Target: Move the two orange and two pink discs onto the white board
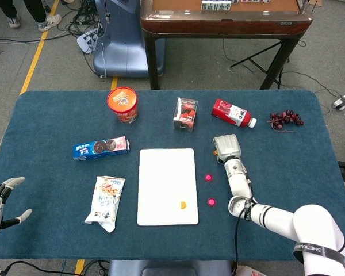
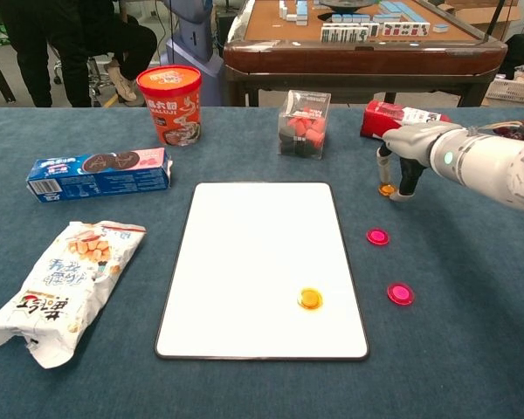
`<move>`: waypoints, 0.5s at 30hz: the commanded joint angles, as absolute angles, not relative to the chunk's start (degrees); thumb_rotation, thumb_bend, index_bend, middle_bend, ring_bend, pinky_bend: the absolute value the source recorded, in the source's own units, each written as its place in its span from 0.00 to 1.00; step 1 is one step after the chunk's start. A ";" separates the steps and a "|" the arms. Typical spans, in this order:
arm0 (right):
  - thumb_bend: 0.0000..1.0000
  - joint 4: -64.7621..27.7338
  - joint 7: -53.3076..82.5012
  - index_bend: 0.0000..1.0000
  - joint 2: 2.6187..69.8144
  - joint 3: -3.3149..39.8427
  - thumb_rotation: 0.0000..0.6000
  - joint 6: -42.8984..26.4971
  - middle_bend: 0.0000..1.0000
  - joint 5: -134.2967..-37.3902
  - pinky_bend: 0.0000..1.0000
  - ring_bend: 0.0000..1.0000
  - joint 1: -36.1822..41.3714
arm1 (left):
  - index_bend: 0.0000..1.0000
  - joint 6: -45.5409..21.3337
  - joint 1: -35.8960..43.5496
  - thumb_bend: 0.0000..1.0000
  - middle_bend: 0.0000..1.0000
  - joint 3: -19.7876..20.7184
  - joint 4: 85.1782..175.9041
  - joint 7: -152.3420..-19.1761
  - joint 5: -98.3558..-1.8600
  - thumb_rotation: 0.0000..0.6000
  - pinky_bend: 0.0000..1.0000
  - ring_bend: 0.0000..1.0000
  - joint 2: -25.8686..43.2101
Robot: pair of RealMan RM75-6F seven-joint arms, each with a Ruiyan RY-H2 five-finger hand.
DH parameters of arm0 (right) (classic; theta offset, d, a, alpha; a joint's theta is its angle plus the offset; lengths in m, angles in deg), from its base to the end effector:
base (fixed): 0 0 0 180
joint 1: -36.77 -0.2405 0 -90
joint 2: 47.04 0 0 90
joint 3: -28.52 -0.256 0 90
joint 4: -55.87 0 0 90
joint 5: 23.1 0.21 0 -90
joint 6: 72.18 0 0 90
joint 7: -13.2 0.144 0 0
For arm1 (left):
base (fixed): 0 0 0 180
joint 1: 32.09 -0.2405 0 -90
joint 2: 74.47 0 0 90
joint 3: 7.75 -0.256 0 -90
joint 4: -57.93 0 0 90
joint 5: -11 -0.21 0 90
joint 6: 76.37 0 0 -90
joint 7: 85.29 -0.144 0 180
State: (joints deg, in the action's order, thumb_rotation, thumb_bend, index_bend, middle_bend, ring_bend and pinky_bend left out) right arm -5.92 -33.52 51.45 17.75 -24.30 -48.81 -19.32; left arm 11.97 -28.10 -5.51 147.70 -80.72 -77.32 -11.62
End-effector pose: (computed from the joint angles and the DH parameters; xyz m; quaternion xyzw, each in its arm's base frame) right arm -0.1779 -0.4215 -0.0409 0.7244 -0.3821 0.1670 0.5489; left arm -0.3160 0.1746 0.1742 -0.5912 -0.3731 -0.4102 0.5856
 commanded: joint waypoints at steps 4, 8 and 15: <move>0.27 -5.51 -33.58 0.43 51.66 17.74 1.00 -24.46 1.00 -48.71 1.00 1.00 -19.34 | 0.28 11.99 -28.11 0.07 0.26 -5.55 147.73 -80.74 -77.39 1.00 0.53 0.31 -11.65; 0.27 -5.27 -33.62 0.43 51.80 17.71 1.00 -24.54 1.00 -48.67 1.00 1.00 -19.33 | 0.28 11.99 -28.12 0.07 0.26 -5.58 147.76 -80.71 -77.41 1.00 0.53 0.31 -11.67; 0.27 -5.13 -33.39 0.48 51.92 17.73 1.00 -24.68 1.00 -49.05 1.00 1.00 -19.22 | 0.28 12.02 -28.13 0.07 0.26 -5.55 147.72 -80.69 -77.40 1.00 0.53 0.31 -11.67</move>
State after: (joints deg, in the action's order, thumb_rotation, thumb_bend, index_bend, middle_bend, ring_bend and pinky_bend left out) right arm -5.13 -33.39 51.91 17.73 -24.67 -49.05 -19.23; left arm 12.01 -28.13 -5.55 147.72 -80.68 -77.40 -11.67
